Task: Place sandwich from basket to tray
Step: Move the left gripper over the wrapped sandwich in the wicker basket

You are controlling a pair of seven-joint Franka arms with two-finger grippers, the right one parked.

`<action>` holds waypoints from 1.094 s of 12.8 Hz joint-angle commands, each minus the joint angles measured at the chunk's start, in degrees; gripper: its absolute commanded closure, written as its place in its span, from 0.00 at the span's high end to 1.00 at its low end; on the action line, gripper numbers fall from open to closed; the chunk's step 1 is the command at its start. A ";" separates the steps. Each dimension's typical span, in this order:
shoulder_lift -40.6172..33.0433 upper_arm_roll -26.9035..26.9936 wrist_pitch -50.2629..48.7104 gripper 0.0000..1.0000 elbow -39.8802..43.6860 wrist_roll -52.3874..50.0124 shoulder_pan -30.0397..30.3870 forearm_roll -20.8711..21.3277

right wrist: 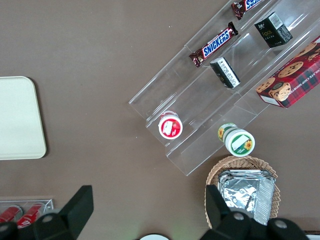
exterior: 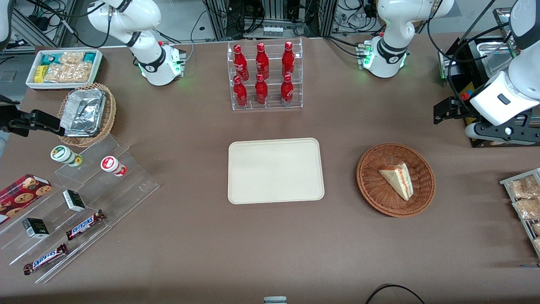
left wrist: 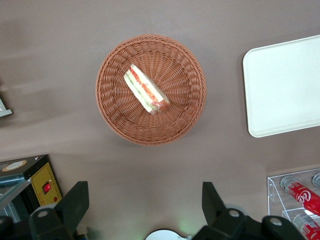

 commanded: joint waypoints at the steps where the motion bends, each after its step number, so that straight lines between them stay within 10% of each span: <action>1: 0.54 -0.32 2.03 1.00 0.22 -0.26 0.80 1.57; 14: -1.13 -0.32 35.14 1.00 -32.72 -2.80 0.71 2.21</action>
